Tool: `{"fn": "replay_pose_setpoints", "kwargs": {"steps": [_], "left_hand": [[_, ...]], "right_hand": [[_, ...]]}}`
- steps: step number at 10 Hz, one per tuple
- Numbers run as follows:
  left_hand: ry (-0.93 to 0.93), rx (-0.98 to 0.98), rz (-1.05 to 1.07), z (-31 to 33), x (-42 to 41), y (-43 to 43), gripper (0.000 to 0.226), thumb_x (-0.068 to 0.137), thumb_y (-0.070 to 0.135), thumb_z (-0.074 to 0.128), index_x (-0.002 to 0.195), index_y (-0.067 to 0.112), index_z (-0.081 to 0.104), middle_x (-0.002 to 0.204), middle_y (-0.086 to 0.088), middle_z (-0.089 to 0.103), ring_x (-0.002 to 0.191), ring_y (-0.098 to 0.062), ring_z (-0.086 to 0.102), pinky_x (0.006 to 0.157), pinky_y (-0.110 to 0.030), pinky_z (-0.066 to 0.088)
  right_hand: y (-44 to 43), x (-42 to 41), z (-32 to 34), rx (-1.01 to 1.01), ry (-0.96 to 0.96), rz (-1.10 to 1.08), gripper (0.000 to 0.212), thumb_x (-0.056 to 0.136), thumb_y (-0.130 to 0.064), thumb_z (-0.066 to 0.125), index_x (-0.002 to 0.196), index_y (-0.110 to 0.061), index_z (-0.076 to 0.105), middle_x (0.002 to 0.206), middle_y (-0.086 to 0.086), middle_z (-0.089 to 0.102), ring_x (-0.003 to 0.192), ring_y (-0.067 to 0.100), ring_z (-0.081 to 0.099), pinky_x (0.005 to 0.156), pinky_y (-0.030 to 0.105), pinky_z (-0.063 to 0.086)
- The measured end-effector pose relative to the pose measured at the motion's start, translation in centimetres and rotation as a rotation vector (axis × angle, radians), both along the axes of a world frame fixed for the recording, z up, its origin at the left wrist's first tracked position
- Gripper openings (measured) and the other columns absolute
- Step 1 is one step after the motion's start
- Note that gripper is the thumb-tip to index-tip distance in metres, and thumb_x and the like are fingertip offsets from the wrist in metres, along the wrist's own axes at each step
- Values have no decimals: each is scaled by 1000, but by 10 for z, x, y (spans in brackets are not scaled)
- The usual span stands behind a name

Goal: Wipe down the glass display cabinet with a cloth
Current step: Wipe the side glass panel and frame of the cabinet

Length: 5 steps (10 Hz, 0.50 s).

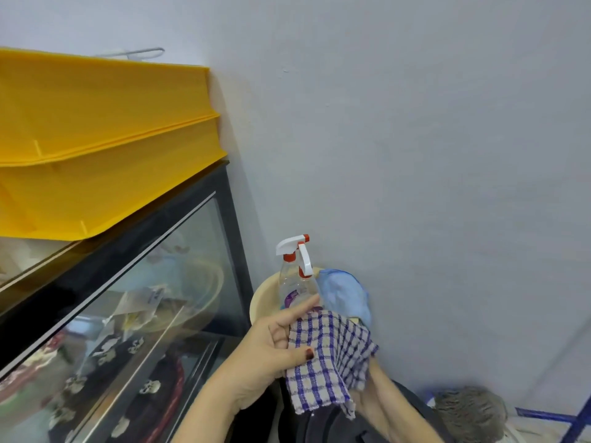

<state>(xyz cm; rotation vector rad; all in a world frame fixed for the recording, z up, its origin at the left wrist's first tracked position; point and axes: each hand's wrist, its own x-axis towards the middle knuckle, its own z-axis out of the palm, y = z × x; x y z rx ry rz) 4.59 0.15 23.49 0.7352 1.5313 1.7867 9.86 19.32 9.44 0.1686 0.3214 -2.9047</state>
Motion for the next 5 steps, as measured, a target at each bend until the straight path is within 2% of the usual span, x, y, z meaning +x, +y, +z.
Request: {"fn": "replay_pose_setpoints", "kwargs": {"steps": [1, 2, 3, 4, 5], "left_hand": [[-21, 6, -18, -1, 1, 0, 73, 81, -17, 58, 137, 28, 45, 128, -16, 59, 113, -33, 58, 93, -43, 51], [-32, -20, -30, -8, 3, -1, 77, 81, -19, 57, 135, 34, 46, 132, -14, 56, 118, -36, 54, 97, -47, 46], [-24, -26, -77, -15, 4, -5, 73, 80, -14, 61, 132, 37, 51, 134, -11, 55, 119, -30, 55, 96, -40, 49], [-27, -24, -115, -22, 4, -8, 69, 80, -7, 66, 131, 37, 52, 134, -7, 56, 119, -26, 56, 92, -33, 50], [-32, -38, -115, -27, 2, -8, 69, 79, -5, 68, 130, 38, 53, 134, -5, 56, 119, -26, 56, 92, -32, 50]], "right_hand": [[-13, 31, -13, 878, -268, -61, 94, 74, -69, 36, 129, 7, 45, 111, 45, 54, 93, 53, 59, 92, 57, 40], [-19, 37, 8, 531, -198, -151, 66, 79, -70, 22, 126, -29, 46, 102, 40, 61, 86, 45, 67, 91, 49, 41], [-17, 40, 30, 647, -131, -243, 50, 83, -57, 37, 131, -43, 31, 106, 35, 63, 93, 44, 65, 89, 44, 47], [-10, 44, 41, 574, 27, -334, 94, 51, -37, 90, 128, -46, 37, 102, 21, 70, 87, 34, 69, 75, 40, 58], [-12, 46, 38, 658, 96, -437, 95, 57, -20, 88, 129, -50, 34, 93, 14, 72, 80, 24, 71, 70, 34, 57]]}}
